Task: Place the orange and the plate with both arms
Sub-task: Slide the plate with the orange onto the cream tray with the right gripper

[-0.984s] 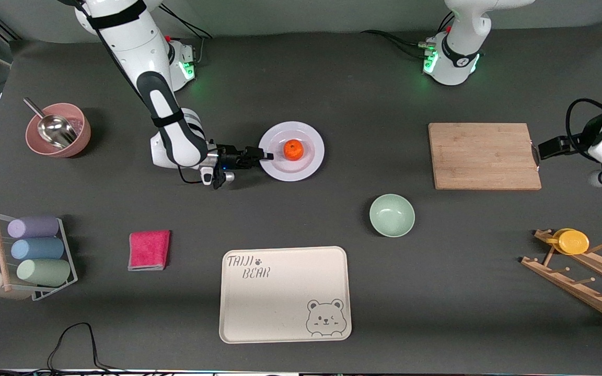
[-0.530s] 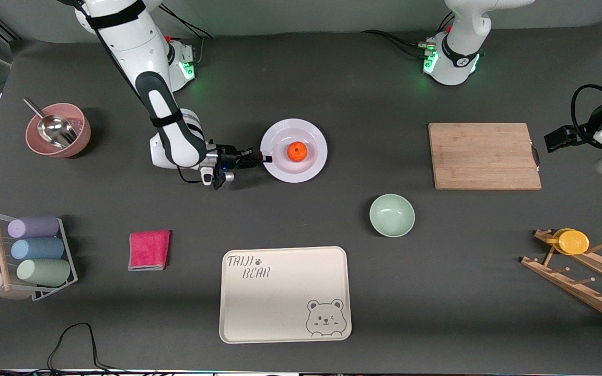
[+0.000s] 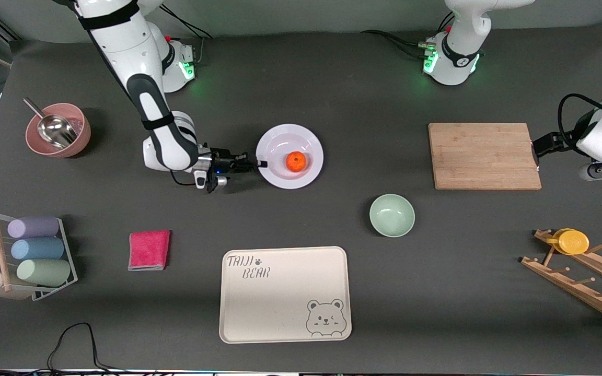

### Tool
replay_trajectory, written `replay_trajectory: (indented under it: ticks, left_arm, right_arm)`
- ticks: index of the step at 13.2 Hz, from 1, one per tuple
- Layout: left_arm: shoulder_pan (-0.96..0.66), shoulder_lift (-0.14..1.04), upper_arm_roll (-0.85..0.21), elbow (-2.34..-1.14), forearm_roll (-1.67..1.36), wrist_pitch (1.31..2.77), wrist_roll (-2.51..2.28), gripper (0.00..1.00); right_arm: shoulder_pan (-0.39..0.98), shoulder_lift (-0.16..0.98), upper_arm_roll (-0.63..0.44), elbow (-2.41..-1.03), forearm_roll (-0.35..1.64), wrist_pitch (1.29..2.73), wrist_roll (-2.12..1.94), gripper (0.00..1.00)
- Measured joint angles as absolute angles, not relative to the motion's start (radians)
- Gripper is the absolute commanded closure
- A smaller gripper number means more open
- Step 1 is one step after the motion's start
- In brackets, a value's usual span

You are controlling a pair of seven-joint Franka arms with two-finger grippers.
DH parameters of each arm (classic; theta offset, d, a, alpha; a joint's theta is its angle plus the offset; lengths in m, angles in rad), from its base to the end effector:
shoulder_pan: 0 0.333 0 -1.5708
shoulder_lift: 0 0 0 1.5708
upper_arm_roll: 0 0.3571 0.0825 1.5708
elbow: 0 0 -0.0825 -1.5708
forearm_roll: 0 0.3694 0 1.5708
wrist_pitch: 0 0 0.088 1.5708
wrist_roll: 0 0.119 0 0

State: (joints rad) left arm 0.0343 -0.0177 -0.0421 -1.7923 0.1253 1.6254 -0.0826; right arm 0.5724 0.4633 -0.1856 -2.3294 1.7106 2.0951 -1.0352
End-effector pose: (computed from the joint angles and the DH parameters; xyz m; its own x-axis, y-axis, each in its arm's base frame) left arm 0.5242 0.0100 0.5677 0.9881 0.0675 -0.1384 0.0487 -0.9896 -0.1350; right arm 0.4346 0.2360 0.1710 0.9950 0.0116 -0.0987 -0.0797 -0.4999 -0.8624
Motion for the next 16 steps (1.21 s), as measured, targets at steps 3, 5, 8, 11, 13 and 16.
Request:
replay_trajectory:
  ticks: [3, 5, 8, 11, 13, 16]
  left_arm:
    - [0.032, -0.014, -0.046, -1.797, 0.125, 1.624, -0.083, 0.0]
    - [0.028, -0.014, -0.053, -1.797, 0.125, 1.621, -0.083, 0.0]
    - [0.027, -0.014, -0.056, -1.797, 0.125, 1.611, -0.083, 0.0]
    - [0.027, -0.014, -0.055, -1.797, 0.125, 1.602, -0.083, 0.0]
    - [0.027, -0.014, -0.055, -1.797, 0.125, 1.598, -0.083, 0.0]
    - [0.027, -0.014, -0.055, -1.797, 0.125, 1.596, -0.083, 0.0]
  right_arm:
    - [0.521, 0.431, -0.191, -2.32, 1.711, 2.098, -1.03, 1.0]
    - [0.517, 0.402, -0.211, -2.317, 1.711, 2.101, -1.016, 1.0]
    - [0.517, 0.373, -0.25, -2.311, 1.711, 2.102, -1.002, 1.0]
    - [0.515, 0.365, -0.278, -2.232, 1.711, 2.101, -0.872, 1.0]
    - [0.515, 0.364, -0.28, -2.147, 1.711, 2.102, -0.755, 1.0]
    - [0.515, 0.371, -0.282, -2.043, 1.711, 2.105, -0.656, 1.0]
